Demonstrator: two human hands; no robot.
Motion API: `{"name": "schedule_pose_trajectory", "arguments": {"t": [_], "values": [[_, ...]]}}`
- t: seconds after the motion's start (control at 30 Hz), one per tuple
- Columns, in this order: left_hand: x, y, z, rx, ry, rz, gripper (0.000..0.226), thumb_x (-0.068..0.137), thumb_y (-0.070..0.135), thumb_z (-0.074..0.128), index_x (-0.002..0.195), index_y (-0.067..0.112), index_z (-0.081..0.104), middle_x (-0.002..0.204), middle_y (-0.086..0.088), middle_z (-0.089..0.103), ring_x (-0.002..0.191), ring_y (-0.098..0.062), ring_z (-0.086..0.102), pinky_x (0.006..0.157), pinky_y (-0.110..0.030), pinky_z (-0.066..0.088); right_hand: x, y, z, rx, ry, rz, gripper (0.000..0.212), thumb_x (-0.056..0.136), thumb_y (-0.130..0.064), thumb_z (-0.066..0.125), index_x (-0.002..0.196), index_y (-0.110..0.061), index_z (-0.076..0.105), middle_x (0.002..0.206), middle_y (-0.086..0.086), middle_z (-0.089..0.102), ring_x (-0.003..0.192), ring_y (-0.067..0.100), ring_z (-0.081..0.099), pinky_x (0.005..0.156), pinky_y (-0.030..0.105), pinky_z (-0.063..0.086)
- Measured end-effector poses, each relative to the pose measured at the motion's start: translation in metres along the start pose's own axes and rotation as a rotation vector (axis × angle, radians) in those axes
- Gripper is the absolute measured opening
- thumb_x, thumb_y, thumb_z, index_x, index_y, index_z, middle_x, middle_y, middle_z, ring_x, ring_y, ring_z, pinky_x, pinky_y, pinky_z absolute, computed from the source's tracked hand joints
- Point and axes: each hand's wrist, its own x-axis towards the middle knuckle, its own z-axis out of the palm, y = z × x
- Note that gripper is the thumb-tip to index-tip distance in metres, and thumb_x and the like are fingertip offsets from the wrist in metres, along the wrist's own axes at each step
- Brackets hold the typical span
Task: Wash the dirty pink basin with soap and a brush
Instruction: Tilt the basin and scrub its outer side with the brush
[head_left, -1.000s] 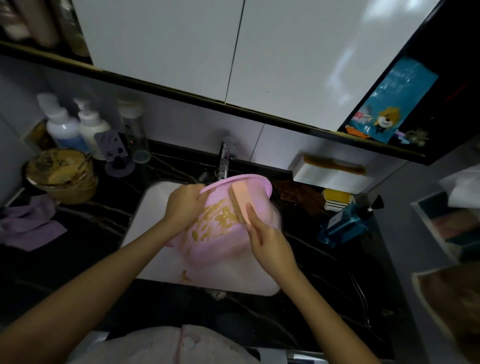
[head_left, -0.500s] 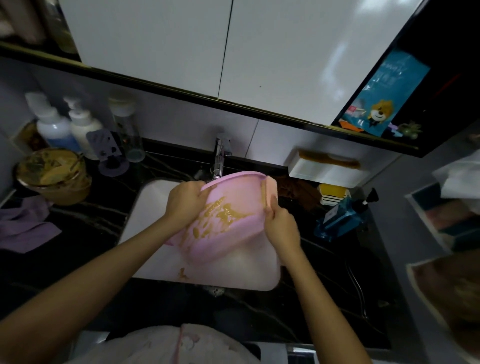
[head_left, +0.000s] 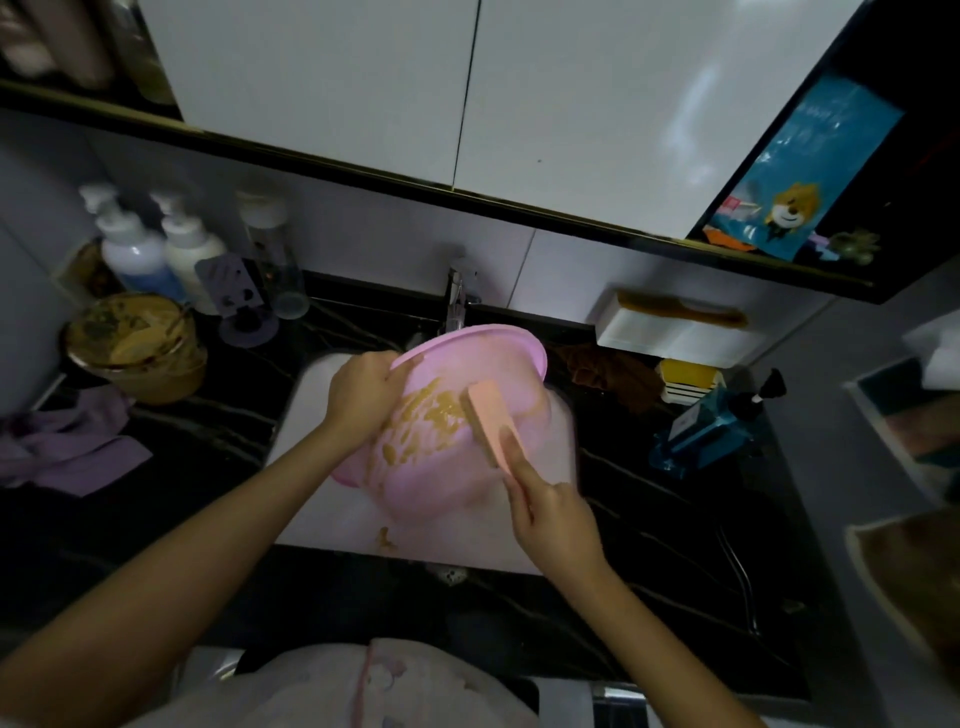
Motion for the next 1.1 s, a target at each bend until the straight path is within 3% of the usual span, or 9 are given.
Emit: {"name": "schedule_pose_trajectory", "arguments": {"t": [0.13,0.23,0.33,0.4,0.5,0.67,0.83,1.0,1.1], "values": [[0.004,0.008,0.009,0.033,0.002,0.055,0.053,0.085,0.055,0.038,0.063,0.01,0.055,0.065,-0.009,0.06,0.066,-0.03,0.056,0.056,-0.031,0.034,0.038,0.017,-0.012,0.129,0.081,0.305,0.051,0.101,-0.033,0.031,0.149,-0.034,0.016,0.076,0.018,0.065,0.065,0.032,0.063,0.053,0.037,0.048],[0.008,0.001,0.007,0.028,-0.004,0.029,0.053,0.09,0.052,0.043,0.064,0.008,0.056,0.064,-0.009,0.059,0.067,-0.03,0.057,0.056,-0.032,0.035,0.029,-0.022,0.009,0.148,0.078,0.147,0.053,0.098,-0.04,0.025,0.148,-0.037,0.005,0.072,0.017,0.065,0.062,0.035,0.061,0.053,0.04,0.045],[0.01,-0.007,-0.001,-0.011,-0.007,0.017,0.059,0.083,0.056,0.037,0.063,0.004,0.056,0.061,-0.009,0.057,0.065,-0.031,0.057,0.056,-0.034,0.037,-0.009,-0.011,0.018,-0.04,0.016,-0.042,0.059,0.092,-0.037,0.032,0.148,-0.035,0.015,0.051,0.01,0.058,0.041,0.029,0.054,0.038,0.033,0.037],[0.009,-0.004,0.0,-0.018,-0.013,0.023,0.058,0.084,0.056,0.04,0.063,0.004,0.056,0.061,-0.01,0.058,0.064,-0.03,0.057,0.058,-0.035,0.039,-0.004,0.011,0.005,-0.088,0.076,0.087,0.061,0.093,-0.031,0.038,0.148,-0.035,0.014,0.051,0.011,0.058,0.041,0.028,0.054,0.037,0.033,0.038],[0.008,0.006,0.009,0.016,-0.033,0.043,0.05,0.093,0.046,0.048,0.06,0.009,0.052,0.06,-0.007,0.056,0.064,-0.03,0.056,0.056,-0.033,0.037,0.029,0.004,-0.006,0.133,0.114,0.298,0.053,0.1,-0.03,0.034,0.149,-0.034,0.013,0.068,0.016,0.062,0.059,0.033,0.06,0.048,0.033,0.039],[0.011,-0.004,0.0,0.003,-0.034,0.01,0.051,0.091,0.05,0.045,0.062,0.009,0.054,0.063,-0.009,0.059,0.068,-0.032,0.058,0.059,-0.036,0.04,-0.006,-0.025,0.018,-0.012,0.047,-0.007,0.058,0.093,-0.04,0.028,0.148,-0.037,0.014,0.054,0.013,0.06,0.045,0.033,0.055,0.041,0.032,0.034],[0.004,0.012,0.01,0.047,-0.053,0.059,0.044,0.094,0.042,0.048,0.061,0.014,0.05,0.069,-0.014,0.063,0.07,-0.033,0.058,0.06,-0.036,0.041,0.032,-0.005,-0.007,0.168,0.133,0.336,0.052,0.1,-0.03,0.034,0.148,-0.037,0.015,0.061,0.004,0.051,0.057,0.026,0.055,0.048,0.032,0.038],[0.007,0.003,0.003,0.036,-0.057,0.017,0.046,0.094,0.045,0.047,0.06,0.014,0.051,0.065,-0.008,0.06,0.071,-0.032,0.058,0.057,-0.033,0.037,-0.006,-0.038,0.023,-0.036,0.088,-0.003,0.056,0.092,-0.035,0.036,0.147,-0.03,0.029,0.046,0.005,0.056,0.037,0.024,0.052,0.037,0.027,0.027],[0.005,0.005,0.002,0.011,-0.049,0.018,0.045,0.094,0.042,0.049,0.058,0.015,0.048,0.063,-0.007,0.057,0.066,-0.028,0.056,0.056,-0.032,0.033,0.005,-0.004,0.004,0.047,0.117,0.255,0.054,0.098,-0.025,0.039,0.148,-0.032,0.019,0.066,0.018,0.063,0.057,0.033,0.06,0.047,0.033,0.037]]}}
